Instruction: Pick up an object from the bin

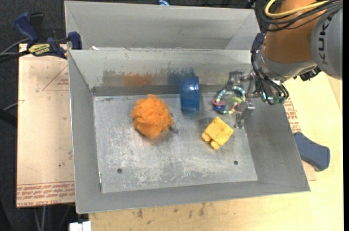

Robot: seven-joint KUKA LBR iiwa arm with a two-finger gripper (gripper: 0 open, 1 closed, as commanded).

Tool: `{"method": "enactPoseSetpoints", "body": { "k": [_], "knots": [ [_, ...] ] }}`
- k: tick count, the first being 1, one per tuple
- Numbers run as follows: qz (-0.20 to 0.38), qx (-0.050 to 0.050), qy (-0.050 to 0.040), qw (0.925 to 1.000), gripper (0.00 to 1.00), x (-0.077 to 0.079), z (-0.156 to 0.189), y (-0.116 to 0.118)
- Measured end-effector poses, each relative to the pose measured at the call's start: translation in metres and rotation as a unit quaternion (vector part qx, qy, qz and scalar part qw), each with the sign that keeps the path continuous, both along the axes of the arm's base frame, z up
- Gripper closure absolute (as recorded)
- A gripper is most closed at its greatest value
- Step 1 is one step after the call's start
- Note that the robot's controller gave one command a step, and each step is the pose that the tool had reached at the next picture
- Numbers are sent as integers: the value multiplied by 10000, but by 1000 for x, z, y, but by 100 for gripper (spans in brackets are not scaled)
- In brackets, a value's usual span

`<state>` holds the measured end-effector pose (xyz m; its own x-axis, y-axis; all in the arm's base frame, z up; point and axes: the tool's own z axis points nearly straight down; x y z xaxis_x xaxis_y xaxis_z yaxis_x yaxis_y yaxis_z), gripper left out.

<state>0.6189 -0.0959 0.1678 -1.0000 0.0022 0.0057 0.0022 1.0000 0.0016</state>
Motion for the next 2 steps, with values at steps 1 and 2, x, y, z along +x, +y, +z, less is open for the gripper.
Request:
{"method": "enactPoseSetpoints", "body": {
  "k": [1,2],
  "knots": [
    [8,-6,-38,10000,0,2,4,0],
    [-1782,14,-49,9840,100,3,-95,-20]
  ]
}}
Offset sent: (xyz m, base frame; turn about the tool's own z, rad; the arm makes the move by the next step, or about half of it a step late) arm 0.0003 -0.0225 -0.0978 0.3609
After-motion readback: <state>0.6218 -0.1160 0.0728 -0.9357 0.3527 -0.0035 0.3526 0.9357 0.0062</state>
